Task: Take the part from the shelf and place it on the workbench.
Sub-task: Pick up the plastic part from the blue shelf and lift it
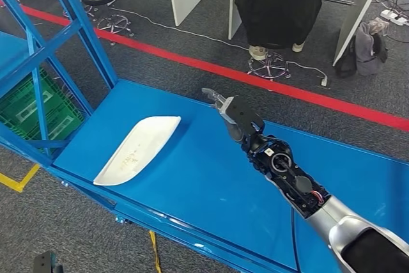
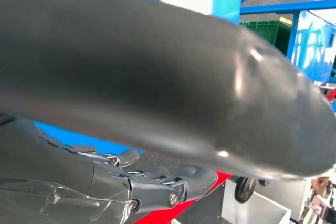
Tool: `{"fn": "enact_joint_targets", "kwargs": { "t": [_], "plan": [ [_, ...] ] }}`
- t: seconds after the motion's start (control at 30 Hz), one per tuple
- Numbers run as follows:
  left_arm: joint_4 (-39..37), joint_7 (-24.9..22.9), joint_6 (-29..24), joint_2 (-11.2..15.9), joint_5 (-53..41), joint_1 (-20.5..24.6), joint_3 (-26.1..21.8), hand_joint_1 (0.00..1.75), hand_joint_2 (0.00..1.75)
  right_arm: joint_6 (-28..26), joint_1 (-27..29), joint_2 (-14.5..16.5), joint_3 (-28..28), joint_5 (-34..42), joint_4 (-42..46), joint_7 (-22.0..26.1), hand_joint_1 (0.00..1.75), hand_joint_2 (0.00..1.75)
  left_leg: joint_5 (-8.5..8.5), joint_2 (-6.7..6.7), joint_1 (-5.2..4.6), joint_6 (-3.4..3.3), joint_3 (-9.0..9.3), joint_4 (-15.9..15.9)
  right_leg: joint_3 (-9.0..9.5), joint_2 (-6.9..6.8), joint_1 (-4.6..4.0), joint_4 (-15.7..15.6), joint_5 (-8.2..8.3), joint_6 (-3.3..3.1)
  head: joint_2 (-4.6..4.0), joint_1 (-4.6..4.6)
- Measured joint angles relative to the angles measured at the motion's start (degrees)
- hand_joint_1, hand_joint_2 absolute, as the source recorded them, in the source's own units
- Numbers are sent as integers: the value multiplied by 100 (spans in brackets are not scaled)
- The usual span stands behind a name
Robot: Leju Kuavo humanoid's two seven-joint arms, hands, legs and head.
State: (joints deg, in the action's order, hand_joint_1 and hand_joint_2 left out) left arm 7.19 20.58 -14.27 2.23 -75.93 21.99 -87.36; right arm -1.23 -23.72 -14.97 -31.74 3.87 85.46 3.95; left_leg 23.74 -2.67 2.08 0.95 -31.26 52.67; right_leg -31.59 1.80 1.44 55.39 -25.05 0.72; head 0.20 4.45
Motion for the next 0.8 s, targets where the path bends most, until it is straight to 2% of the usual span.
{"fn": "enact_joint_targets", "kwargs": {
  "t": [0.07,0.17,0.23,0.37,0.6,0.8],
  "plan": [
    [0,0,1,-2,0,1,0,0,0,-1,0,0,0,-3,0,-10,0,0,-14,1,4,53,4,-19,-2,-6,-7,1,3,-10,0,-1],
    [0,0,1,-5,0,1,0,0,0,-5,-1,0,0,-3,0,-16,0,0,-12,0,17,178,6,-30,-1,-11,-18,2,3,-17,0,-1],
    [0,0,1,-8,0,1,-1,0,0,-16,-2,-1,0,-13,0,-22,0,0,-9,1,17,211,4,-27,1,-11,-21,2,4,-17,0,0],
    [0,0,1,-8,7,1,0,0,0,-92,-1,-2,0,-62,0,-89,0,175,-6,1,1,208,-6,-13,3,-11,-19,-1,5,-15,0,-1],
    [0,10,2,-3,62,-13,0,0,0,-265,9,-15,-4,-588,157,-589,0,175,12,-1,-10,180,-35,37,0,-16,-10,-1,7,-6,0,0],
    [0,14,33,27,205,-52,-2,0,0,256,-75,-210,-81,-1122,572,-1532,0,175,22,-1,-10,166,-43,48,-1,-16,11,-2,1,4,0,-1]
  ]
}}
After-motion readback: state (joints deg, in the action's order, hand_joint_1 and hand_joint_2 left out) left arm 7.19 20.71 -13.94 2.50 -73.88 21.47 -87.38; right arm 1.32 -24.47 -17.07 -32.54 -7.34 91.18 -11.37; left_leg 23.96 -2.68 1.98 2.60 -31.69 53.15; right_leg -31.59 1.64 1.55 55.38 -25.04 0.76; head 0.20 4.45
